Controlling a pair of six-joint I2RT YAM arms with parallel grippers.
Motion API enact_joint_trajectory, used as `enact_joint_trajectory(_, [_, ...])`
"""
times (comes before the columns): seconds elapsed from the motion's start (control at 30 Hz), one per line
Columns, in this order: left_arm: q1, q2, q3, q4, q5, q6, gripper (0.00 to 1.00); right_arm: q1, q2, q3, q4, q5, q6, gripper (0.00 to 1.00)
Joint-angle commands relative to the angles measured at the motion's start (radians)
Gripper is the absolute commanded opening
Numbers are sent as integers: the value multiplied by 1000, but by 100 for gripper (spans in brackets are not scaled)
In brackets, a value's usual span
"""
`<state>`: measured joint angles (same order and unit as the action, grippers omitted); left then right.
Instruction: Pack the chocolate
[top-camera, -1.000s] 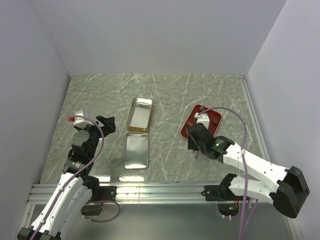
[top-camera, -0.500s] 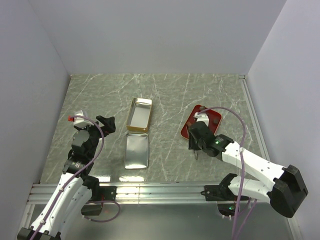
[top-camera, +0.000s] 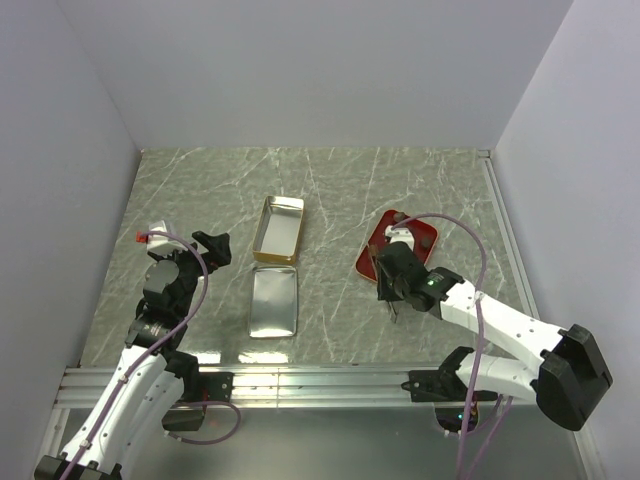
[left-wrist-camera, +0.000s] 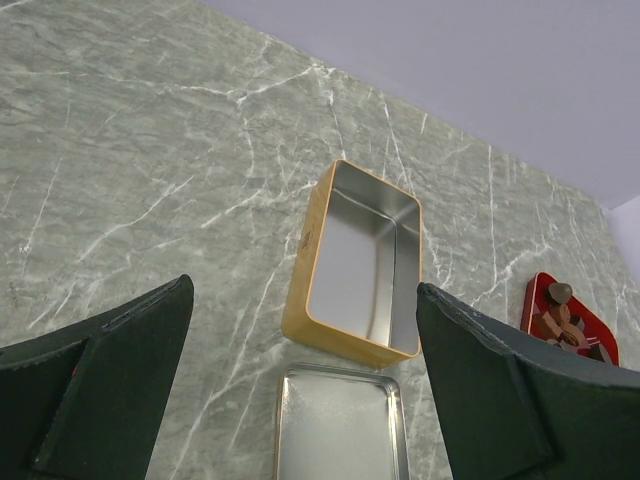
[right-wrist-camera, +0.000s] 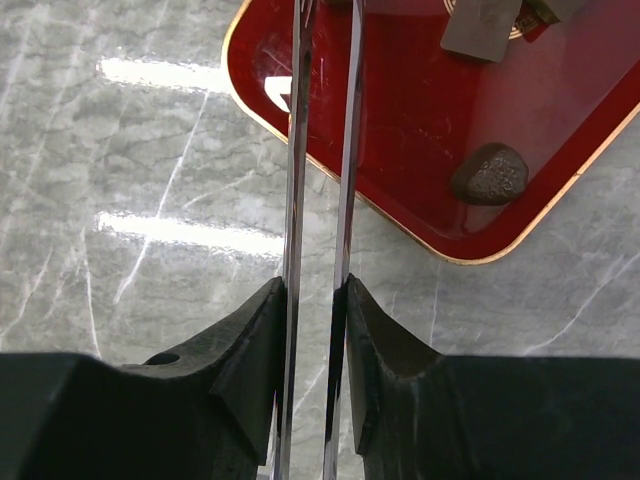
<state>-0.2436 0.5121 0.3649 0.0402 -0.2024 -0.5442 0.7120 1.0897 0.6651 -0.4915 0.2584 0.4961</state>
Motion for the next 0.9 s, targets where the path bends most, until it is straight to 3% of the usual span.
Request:
enact_joint_trajectory(0.0, [-2,-12,9,32,14,-5,99,0,6,14,25,11,-5,24])
enact_joint_trajectory(0.63, [-2,-1,12,30,17,-2,99,43,-105,102,-96,117,24,20])
enact_joint_trajectory(0.87, [-2,2,12,29,11,-2,99,99,-77,177,-64,122,7,19])
